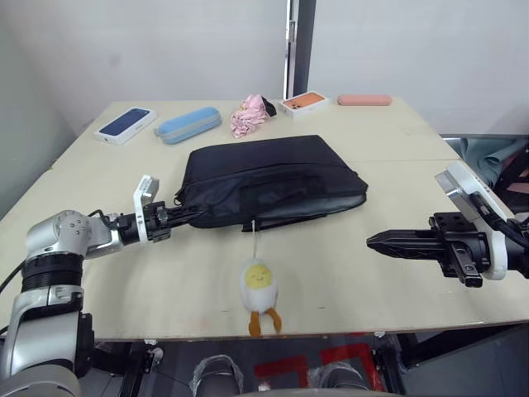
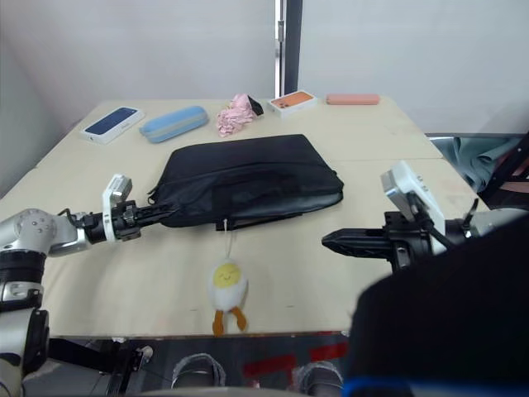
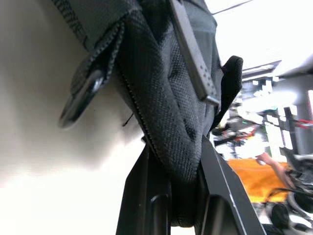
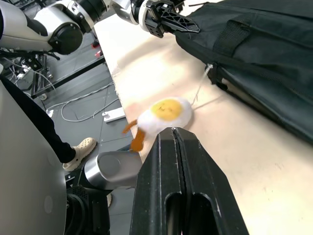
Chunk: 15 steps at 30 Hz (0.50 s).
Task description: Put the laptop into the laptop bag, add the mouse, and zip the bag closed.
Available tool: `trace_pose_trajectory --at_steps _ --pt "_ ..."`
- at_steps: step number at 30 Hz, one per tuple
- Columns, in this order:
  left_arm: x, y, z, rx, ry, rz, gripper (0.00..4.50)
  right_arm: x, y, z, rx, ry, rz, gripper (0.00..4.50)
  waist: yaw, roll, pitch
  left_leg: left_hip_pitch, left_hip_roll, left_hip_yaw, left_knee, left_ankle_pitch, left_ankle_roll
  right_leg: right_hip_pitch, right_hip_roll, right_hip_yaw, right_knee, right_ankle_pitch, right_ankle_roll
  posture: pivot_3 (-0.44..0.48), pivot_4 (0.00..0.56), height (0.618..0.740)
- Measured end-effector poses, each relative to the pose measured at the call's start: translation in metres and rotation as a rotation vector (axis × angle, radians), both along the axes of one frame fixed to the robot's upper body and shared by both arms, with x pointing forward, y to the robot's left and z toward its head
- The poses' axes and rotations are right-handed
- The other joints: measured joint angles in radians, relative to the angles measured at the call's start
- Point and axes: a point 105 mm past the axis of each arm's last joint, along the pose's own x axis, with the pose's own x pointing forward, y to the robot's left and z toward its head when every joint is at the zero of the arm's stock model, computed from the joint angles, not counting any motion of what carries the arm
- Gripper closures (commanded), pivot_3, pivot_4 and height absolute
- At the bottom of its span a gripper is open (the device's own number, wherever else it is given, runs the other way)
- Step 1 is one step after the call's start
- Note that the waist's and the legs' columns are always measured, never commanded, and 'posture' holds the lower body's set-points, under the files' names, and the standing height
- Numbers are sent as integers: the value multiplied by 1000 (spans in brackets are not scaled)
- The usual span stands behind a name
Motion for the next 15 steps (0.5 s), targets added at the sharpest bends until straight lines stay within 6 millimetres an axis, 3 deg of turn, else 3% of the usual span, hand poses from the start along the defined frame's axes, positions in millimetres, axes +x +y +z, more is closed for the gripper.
trace_pose_trajectory --at_steps 7,15 --pt "-18 50 -9 179 45 7 4496 2 2 0 -9 -6 13 4500 5 0 0 -4 0 -2 0 -1 1 -1 -1 -3 -3 0 0 0 150 740" --pt "-38 70 -21 263 103 -91 4496 4 6 1 -8 -8 43 4500 25 0 0 -4 -1 -4 2 -1 1 1 -2 -5 -1 0 -1 0 150 740"
